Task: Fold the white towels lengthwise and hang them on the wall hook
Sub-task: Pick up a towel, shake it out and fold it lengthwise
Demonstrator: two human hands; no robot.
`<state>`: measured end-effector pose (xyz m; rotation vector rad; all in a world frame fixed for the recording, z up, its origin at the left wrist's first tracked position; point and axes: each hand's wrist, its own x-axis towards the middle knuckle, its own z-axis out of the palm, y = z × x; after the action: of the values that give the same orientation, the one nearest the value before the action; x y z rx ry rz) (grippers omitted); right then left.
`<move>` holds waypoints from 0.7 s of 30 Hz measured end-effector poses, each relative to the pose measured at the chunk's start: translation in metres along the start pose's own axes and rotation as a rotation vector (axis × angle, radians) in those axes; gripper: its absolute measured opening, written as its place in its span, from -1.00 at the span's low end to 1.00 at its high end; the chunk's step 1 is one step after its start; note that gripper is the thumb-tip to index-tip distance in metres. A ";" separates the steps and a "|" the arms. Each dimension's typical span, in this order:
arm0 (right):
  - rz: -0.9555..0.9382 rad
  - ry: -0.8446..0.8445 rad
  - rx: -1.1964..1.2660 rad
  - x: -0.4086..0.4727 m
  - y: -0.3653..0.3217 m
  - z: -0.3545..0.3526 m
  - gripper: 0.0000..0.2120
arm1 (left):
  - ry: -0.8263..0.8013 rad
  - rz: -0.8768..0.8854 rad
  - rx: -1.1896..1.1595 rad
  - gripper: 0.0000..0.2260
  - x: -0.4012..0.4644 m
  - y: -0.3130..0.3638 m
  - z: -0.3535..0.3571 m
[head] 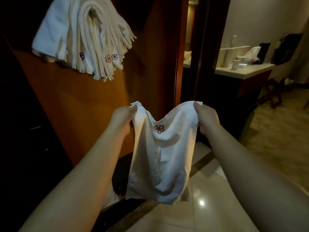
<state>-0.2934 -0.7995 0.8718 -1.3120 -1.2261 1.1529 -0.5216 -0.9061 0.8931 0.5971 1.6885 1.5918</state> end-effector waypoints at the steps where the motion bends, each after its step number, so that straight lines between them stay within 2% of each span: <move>1: 0.042 -0.004 0.050 -0.008 0.006 0.006 -0.74 | 0.003 0.011 0.009 -0.92 -0.007 -0.008 0.007; 4: 0.027 -0.075 0.084 -0.032 0.029 0.030 -0.66 | -0.009 0.043 0.021 -0.92 -0.026 -0.032 0.025; 8: -0.140 -0.177 -0.033 -0.064 0.052 0.056 -0.80 | -0.087 0.047 0.008 -0.88 -0.040 -0.053 0.046; 12: -0.314 -0.231 -0.181 -0.067 0.065 0.057 -0.78 | -0.125 0.096 -0.034 -0.90 -0.044 -0.070 0.056; 15: -0.411 -0.279 -0.237 -0.062 0.071 0.052 -0.77 | -0.219 0.077 -0.054 -0.79 -0.043 -0.076 0.058; 18: -0.406 -0.355 -0.252 -0.054 0.080 0.042 -0.65 | -0.423 0.057 -0.030 -0.56 -0.046 -0.068 0.052; 21: -0.406 -0.488 -0.361 -0.048 0.084 0.032 -0.71 | -0.524 0.029 -0.011 -0.50 -0.048 -0.060 0.048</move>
<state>-0.3208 -0.8480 0.7865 -0.9818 -2.0290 1.0084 -0.4466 -0.9190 0.8452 0.9419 1.2811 1.3130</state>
